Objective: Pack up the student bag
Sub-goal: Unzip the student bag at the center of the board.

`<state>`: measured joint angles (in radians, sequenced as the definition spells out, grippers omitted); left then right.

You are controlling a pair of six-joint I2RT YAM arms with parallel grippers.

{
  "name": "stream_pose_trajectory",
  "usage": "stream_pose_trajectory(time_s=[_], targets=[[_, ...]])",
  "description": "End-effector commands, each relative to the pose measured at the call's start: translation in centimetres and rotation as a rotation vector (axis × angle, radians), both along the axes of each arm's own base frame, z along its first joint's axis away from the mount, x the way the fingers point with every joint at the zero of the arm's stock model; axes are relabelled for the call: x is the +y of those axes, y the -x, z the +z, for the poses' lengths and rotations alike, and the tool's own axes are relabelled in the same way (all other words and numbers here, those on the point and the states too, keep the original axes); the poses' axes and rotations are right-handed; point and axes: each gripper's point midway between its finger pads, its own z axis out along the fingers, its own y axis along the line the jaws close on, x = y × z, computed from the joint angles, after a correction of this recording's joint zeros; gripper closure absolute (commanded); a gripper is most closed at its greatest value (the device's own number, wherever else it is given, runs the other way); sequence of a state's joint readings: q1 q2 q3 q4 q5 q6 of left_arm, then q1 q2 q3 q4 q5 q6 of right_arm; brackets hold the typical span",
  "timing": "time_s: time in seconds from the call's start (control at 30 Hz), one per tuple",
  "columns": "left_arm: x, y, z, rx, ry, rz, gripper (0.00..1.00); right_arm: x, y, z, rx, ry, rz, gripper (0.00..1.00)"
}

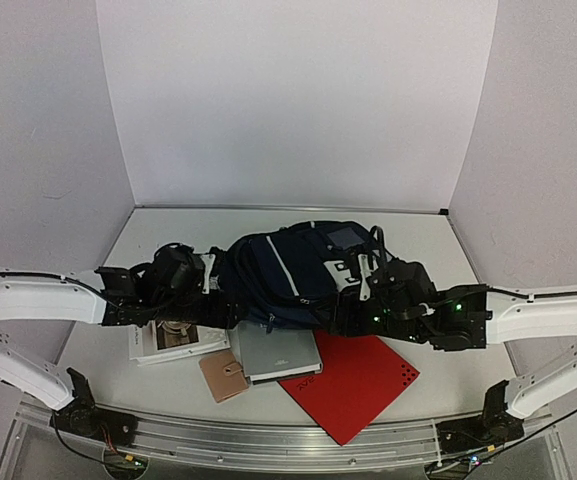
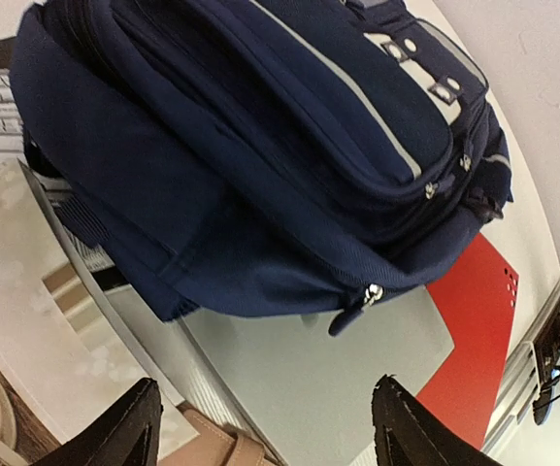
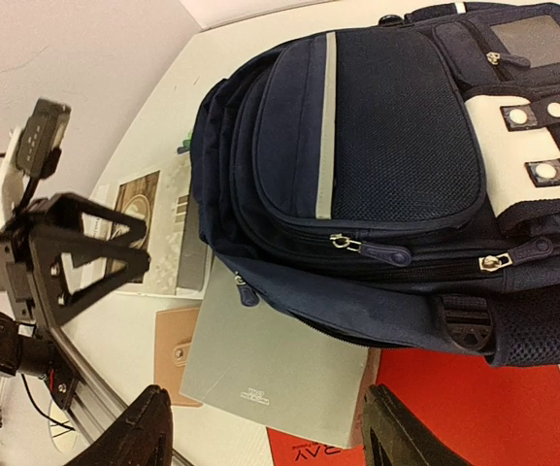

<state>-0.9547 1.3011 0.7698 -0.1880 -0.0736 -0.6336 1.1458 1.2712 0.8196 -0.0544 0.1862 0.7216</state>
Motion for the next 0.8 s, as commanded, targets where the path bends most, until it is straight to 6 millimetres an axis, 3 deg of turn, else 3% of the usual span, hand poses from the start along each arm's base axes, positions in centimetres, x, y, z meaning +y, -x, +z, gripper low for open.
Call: stream_pose_trajectory(time_s=[0.0, 0.2, 0.3, 0.77], targets=[[-2.2, 1.0, 0.3, -0.027, 0.071, 0.020, 0.27, -0.5, -1.1, -0.3, -0.030, 0.034, -0.060, 0.36], [-5.3, 1.6, -2.6, 0.017, 0.046, -0.009, 0.38, -0.4, -1.3, -0.5, -0.024, 0.036, -0.066, 0.37], [-6.7, 1.2, -2.3, 0.005, 0.072, -0.024, 0.43, -0.4, -1.2, -0.4, -0.022, 0.031, -0.065, 0.37], [-8.7, 0.0, -3.2, 0.002, 0.072, -0.013, 0.61, -0.3, -1.2, -1.0, -0.012, 0.040, -0.067, 0.38]])
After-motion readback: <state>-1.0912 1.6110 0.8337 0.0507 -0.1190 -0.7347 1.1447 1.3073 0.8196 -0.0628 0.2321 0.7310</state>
